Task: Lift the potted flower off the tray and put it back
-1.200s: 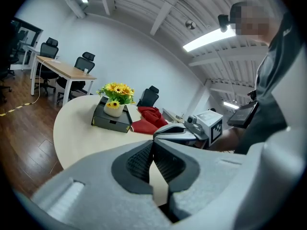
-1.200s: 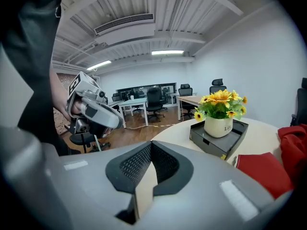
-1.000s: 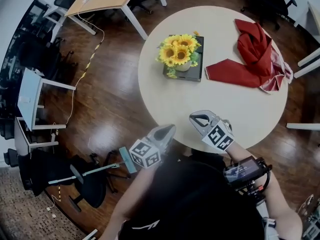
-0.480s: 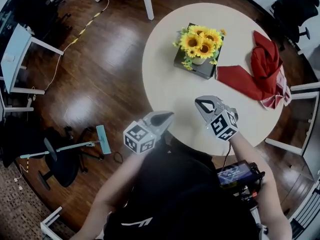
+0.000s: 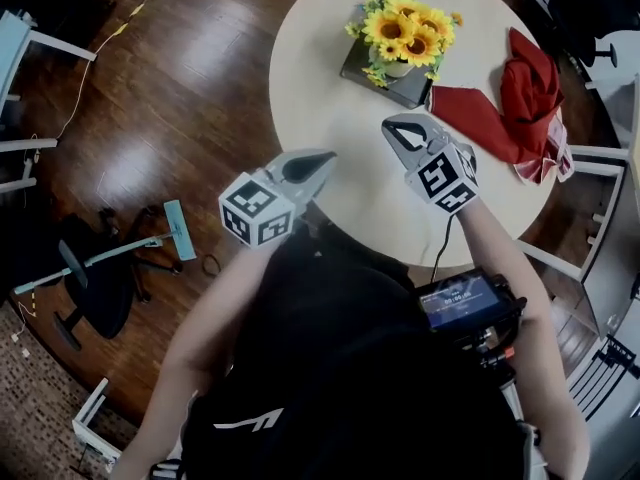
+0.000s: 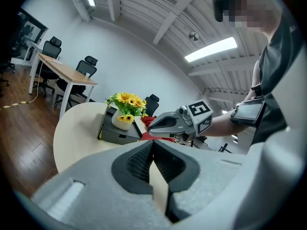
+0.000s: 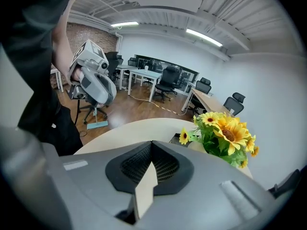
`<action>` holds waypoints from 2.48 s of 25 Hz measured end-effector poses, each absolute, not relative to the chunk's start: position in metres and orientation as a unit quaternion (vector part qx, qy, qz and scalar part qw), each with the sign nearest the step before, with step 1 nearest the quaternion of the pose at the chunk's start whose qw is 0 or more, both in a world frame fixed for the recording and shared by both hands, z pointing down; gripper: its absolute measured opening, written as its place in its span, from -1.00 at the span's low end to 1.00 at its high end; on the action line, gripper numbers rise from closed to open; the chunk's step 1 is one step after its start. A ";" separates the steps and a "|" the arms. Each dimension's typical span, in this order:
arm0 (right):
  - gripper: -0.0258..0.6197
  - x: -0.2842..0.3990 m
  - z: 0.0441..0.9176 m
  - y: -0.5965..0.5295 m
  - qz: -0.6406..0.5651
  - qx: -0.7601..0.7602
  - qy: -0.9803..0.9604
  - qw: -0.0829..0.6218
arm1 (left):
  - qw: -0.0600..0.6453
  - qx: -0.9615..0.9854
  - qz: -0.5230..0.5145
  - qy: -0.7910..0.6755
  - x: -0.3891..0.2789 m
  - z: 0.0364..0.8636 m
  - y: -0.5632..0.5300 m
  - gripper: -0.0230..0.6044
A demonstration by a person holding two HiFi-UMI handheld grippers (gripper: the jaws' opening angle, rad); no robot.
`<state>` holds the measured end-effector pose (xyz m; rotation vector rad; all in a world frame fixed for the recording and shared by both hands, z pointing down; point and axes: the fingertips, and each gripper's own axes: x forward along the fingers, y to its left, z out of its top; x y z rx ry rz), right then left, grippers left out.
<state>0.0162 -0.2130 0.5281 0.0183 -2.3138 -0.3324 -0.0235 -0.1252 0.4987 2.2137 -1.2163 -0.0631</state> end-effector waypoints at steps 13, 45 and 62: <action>-0.92 0.022 0.537 -0.223 -0.187 -0.002 -0.881 0.434 | 0.319 0.836 -0.031 -0.445 -0.011 0.509 -0.117 -0.91; -0.68 0.006 0.562 -0.352 -0.380 -0.026 -0.700 0.604 | 0.331 0.810 -0.069 -0.479 -0.019 0.512 -0.089 -0.91; -0.72 0.002 0.576 -0.355 -0.375 -0.074 -0.685 0.621 | 0.343 0.808 -0.065 -0.476 -0.022 0.520 -0.090 -0.91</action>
